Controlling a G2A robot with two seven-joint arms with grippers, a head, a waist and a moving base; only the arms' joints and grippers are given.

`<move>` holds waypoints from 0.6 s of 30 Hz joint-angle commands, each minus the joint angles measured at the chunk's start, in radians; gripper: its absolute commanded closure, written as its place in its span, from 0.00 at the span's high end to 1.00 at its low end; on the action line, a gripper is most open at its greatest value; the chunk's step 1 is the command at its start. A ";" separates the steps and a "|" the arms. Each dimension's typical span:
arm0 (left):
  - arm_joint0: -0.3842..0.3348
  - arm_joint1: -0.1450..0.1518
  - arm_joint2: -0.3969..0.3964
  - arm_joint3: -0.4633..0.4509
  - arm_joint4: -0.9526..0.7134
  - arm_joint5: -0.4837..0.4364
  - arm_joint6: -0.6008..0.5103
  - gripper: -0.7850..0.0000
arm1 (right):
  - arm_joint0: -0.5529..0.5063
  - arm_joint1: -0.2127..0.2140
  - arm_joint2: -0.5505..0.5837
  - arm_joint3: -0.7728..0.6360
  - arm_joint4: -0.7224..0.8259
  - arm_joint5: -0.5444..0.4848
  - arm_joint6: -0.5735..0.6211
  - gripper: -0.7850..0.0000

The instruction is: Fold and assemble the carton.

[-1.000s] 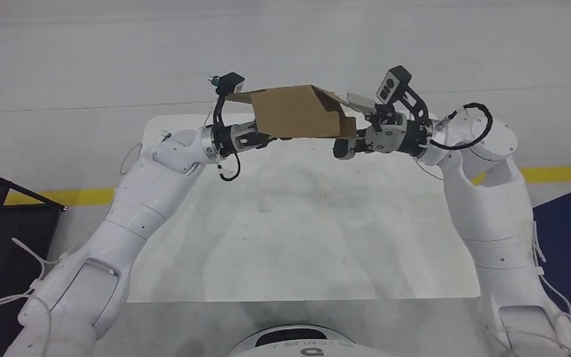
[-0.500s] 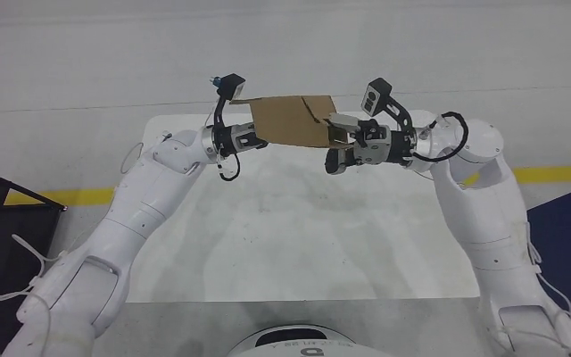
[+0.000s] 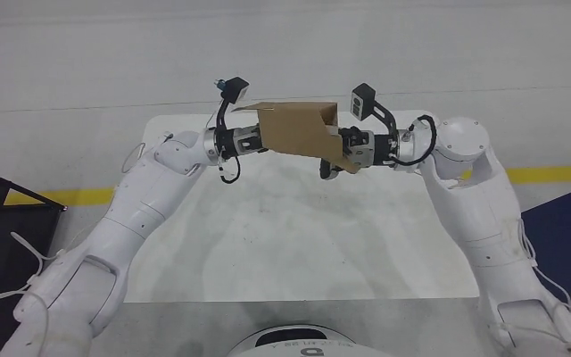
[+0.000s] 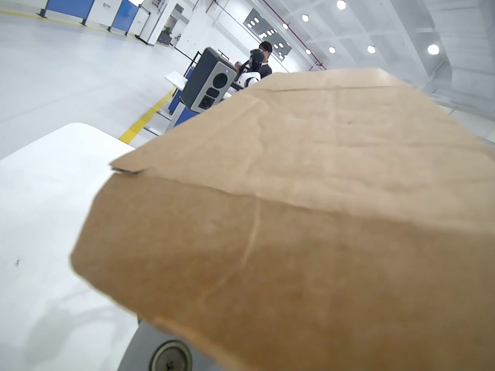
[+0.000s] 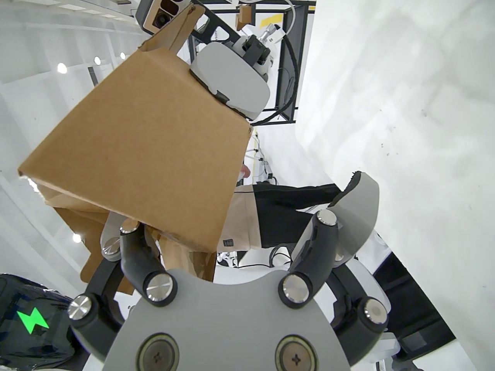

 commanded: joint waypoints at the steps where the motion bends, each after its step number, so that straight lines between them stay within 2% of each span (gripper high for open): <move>1: 0.000 0.001 0.001 0.000 -0.004 0.000 0.000 0.00 | 0.002 0.002 0.003 -0.002 -0.002 -0.004 -0.010 1.00; 18: 0.014 0.018 -0.039 0.001 0.003 0.000 0.000 0.00 | -0.043 0.024 0.121 -0.033 0.057 -0.036 -0.088 1.00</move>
